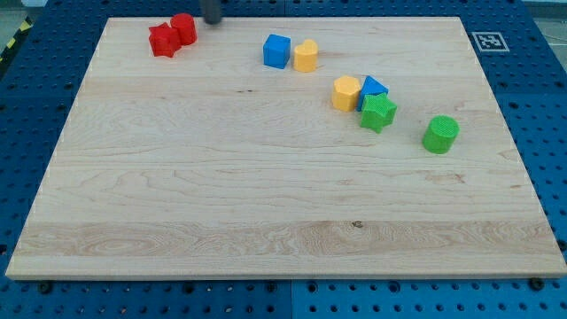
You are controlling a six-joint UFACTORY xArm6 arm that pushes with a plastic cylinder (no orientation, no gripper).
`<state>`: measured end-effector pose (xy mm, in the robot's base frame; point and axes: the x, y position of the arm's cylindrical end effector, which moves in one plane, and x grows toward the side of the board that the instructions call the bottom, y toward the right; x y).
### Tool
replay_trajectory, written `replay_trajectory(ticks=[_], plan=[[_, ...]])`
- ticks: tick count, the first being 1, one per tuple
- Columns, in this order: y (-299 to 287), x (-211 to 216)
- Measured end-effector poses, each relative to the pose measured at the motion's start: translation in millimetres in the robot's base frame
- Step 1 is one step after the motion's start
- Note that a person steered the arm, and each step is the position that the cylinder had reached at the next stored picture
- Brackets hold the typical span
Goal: Move the blue cube to the bottom right of the red circle
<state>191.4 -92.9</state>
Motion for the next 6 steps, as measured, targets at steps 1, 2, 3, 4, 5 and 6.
replay_trajectory(ticks=[1,2,3,4,5,6], plan=[[76.4,0.6],[137.7,10.9],[142.6,48.3],[142.6,83.6],[142.1,99.2],[134.4,99.3]])
